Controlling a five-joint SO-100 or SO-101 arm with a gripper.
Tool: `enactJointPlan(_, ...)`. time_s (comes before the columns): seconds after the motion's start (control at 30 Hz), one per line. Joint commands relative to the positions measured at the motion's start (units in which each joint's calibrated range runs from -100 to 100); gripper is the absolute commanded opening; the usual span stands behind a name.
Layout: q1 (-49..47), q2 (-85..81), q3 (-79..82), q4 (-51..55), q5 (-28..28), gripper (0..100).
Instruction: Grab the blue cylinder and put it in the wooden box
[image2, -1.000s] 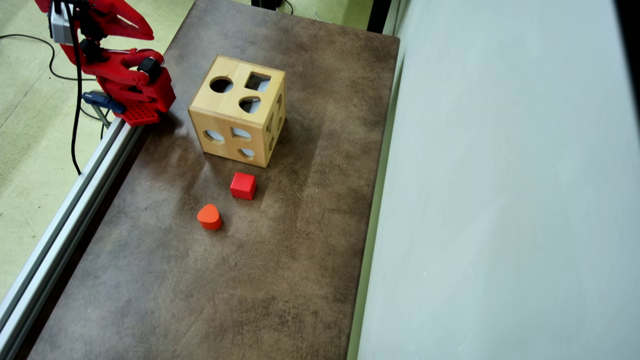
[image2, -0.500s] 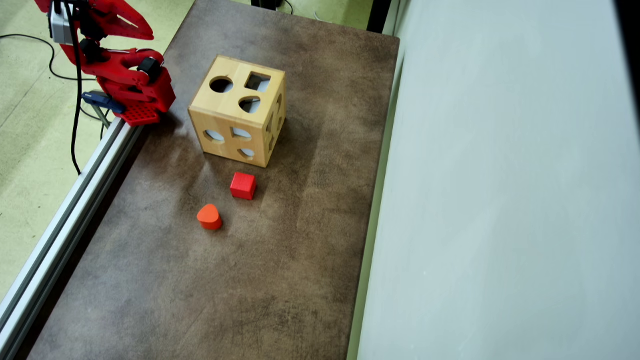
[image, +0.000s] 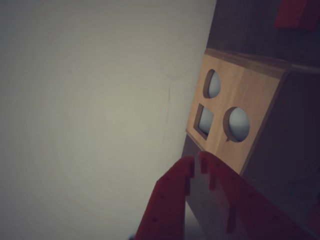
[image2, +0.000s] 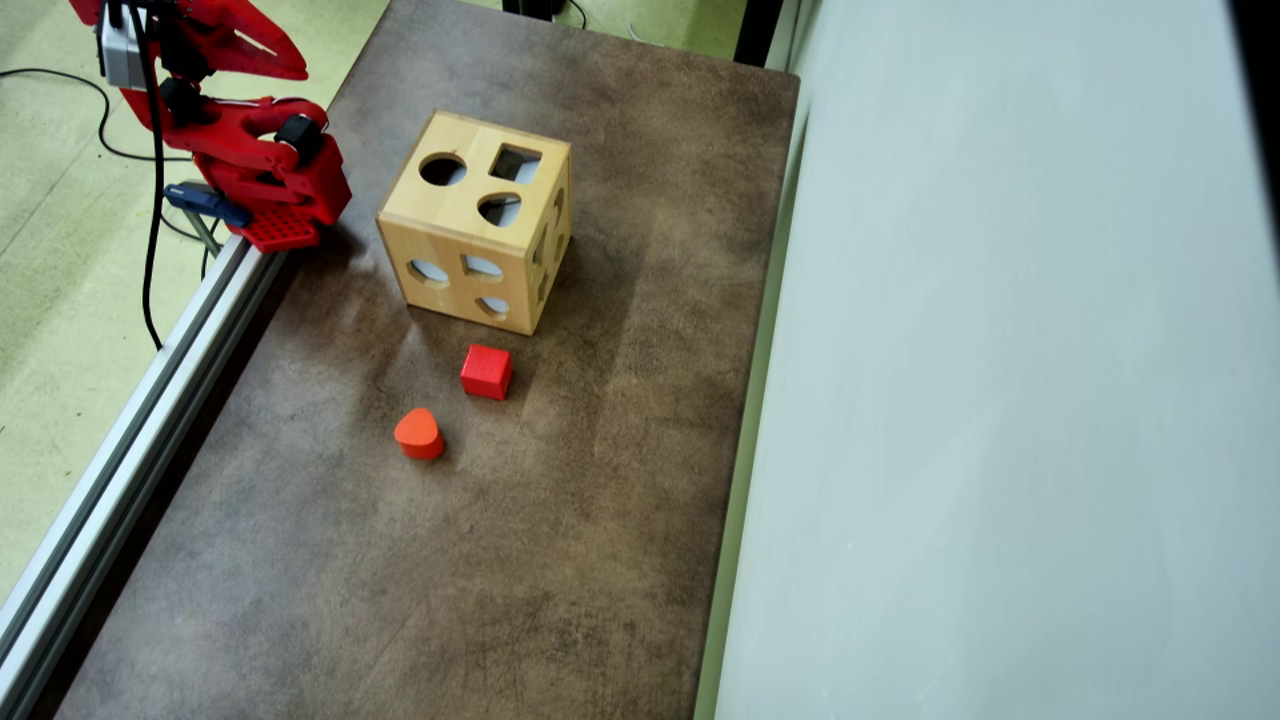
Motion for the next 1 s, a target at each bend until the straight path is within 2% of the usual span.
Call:
enactJointPlan(0.0, 0.32, 0.26, 0.11, 0.65, 0.2, 3)
enactJointPlan(0.97, 0.32, 0.26, 0.11, 0.65, 0.2, 3)
